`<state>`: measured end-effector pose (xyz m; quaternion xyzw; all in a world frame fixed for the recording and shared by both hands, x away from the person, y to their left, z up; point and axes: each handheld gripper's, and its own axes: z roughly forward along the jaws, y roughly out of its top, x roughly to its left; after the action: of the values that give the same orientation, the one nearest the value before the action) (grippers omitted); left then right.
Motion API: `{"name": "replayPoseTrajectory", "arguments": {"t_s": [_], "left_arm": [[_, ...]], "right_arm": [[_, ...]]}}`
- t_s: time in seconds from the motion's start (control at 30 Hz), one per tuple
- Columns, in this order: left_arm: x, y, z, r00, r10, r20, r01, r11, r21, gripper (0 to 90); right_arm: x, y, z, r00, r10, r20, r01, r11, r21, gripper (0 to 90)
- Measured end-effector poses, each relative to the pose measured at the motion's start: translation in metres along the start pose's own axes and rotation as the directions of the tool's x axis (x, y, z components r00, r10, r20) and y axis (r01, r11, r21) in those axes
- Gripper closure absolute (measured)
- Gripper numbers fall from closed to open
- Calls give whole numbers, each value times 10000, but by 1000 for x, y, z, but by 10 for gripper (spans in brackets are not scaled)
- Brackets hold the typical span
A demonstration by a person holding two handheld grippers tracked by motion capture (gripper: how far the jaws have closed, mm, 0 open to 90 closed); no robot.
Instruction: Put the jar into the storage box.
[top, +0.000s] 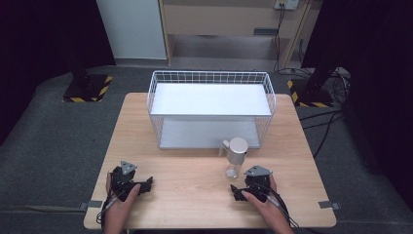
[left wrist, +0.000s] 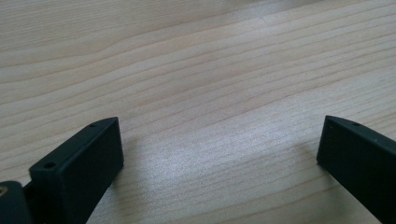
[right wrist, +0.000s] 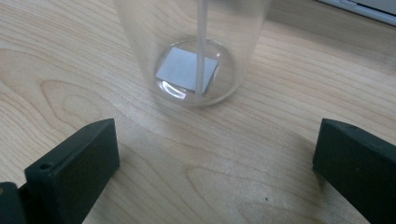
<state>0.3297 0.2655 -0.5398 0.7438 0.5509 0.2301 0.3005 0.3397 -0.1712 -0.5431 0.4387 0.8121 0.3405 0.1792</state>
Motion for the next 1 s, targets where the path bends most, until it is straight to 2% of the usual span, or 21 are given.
{"name": "replayPoseTrajectory", "arguments": {"t_s": [0.27, 0.47, 1.0], "left_arm": [[0, 0, 0, 10000, -1, 2, 1, 10000, 0, 0], [0, 0, 0, 10000, 3, 1, -3, 10000, 1, 0], [0, 0, 0, 10000, 0, 2, 0, 10000, -1, 0]], "right_arm": [[1, 0, -1, 10000, -24, 53, 24, 10000, -36, 21], [5, 1, -2, 9998, -164, -88, 162, 9996, -211, 33], [13, 17, 1, 9990, -409, -188, 398, 9975, -582, 48]]}}
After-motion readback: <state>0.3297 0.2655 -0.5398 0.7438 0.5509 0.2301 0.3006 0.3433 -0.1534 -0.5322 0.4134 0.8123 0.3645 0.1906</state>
